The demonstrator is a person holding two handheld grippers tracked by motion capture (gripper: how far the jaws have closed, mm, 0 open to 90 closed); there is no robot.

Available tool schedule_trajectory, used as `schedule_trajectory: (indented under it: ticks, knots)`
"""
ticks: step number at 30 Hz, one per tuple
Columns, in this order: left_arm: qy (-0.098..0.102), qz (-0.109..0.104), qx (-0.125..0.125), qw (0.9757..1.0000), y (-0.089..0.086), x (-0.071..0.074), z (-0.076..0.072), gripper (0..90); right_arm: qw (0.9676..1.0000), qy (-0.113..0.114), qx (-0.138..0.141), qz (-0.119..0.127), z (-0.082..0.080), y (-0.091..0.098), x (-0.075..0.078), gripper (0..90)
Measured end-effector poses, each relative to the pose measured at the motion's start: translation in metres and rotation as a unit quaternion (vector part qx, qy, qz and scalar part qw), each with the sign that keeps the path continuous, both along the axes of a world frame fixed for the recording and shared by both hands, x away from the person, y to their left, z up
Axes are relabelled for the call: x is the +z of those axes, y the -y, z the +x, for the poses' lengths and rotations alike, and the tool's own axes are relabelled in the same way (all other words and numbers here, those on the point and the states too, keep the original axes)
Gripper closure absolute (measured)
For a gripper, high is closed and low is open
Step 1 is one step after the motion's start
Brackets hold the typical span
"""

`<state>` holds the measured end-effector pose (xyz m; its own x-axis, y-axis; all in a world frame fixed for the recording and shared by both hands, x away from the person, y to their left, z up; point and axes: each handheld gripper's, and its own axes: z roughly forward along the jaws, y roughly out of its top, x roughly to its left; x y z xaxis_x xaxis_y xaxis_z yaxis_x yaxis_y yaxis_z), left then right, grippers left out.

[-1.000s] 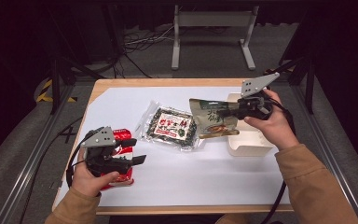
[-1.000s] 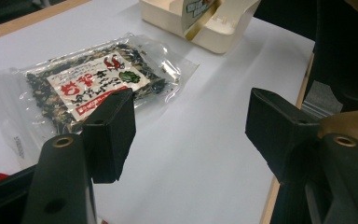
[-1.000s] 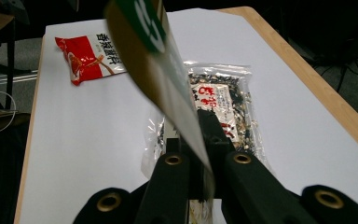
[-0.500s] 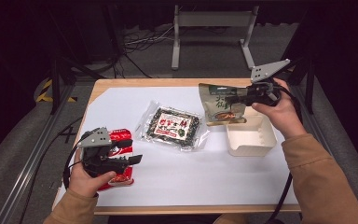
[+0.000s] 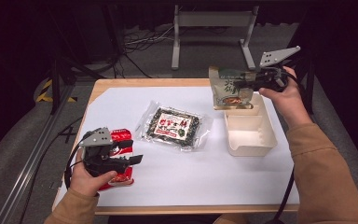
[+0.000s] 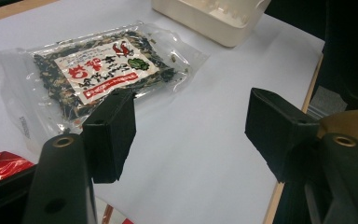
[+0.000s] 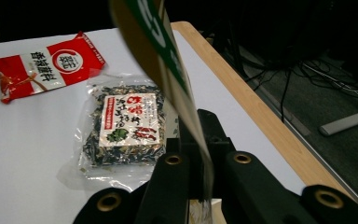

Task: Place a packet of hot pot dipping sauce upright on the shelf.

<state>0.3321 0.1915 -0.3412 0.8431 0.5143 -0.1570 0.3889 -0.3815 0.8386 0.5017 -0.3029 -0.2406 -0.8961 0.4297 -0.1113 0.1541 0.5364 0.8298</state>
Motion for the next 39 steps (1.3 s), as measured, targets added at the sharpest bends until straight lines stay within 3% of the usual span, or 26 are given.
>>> schedule_trajectory:
  ticks: [15, 19, 23, 39]
  knots:
    - [-0.005, -0.002, 0.007, 1.0000, -0.003, -0.003, 0.003, 33.7, 0.9996, 0.012, -0.027, 0.003, 0.025, 0.017, -0.004, 89.2]
    - [-0.005, -0.001, 0.008, 1.0000, -0.003, -0.004, 0.003, 33.7, 0.9986, 0.043, -0.029, -0.001, 0.029, 0.024, -0.009, 89.3]
    - [-0.006, 0.000, 0.008, 1.0000, -0.003, -0.005, 0.004, 33.7, 0.9977, 0.057, -0.037, -0.005, 0.033, 0.030, -0.014, 89.3]
    - [-0.014, 0.003, 0.005, 0.9999, -0.001, -0.010, 0.007, 33.7, 0.9971, 0.045, -0.061, -0.011, 0.048, 0.046, -0.040, 89.3]
